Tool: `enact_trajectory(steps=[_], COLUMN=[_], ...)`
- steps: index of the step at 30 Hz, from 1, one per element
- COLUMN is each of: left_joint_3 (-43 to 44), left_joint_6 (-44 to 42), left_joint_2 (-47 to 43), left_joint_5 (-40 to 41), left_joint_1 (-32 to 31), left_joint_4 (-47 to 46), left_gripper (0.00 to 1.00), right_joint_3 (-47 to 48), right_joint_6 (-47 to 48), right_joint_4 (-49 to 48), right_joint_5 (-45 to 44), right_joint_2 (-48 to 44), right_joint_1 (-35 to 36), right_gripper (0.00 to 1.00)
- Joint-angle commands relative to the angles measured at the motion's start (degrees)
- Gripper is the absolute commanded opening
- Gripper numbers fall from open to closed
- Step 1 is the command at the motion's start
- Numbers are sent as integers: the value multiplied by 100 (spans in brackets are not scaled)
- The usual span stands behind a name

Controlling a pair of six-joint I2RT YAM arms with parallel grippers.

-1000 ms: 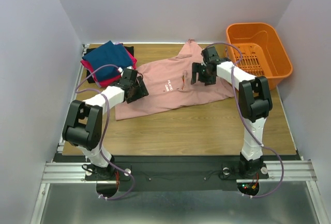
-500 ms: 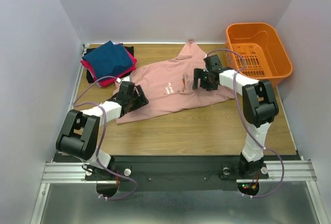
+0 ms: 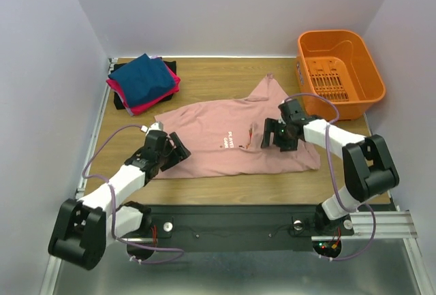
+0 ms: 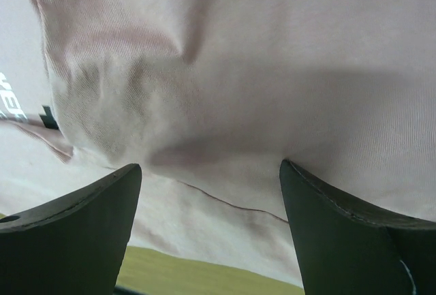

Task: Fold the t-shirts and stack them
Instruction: Fold the tshirt

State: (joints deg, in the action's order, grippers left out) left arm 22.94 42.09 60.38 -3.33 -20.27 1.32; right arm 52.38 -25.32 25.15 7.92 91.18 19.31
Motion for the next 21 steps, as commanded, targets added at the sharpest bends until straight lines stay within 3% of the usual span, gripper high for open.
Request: enact_trajectory(steps=[1,5,10,21], left_joint_3=[140,386,1019,2364], left_joint_6=[177,178,-77,-658], left_joint_2=[-622,-1071,-758,1124], left_joint_5=[184,236,605,1080], left_joint_1=[-82,-161,-188,-627], left_joint_4=[850,1132,1388,1195], left_gripper=[80,80,80,80], right_joint_3=[-525,-711,-248,984], right_joint_6=[-324,-439,-272,150], right_joint_4=[658,842,1220,1019], right_joint_5=[60,78,-229,-590], right_joint_2=[-442,-1022,-1383,-146], right_joint_1=[222,336,354,345], right_gripper=[89,89,89,91])
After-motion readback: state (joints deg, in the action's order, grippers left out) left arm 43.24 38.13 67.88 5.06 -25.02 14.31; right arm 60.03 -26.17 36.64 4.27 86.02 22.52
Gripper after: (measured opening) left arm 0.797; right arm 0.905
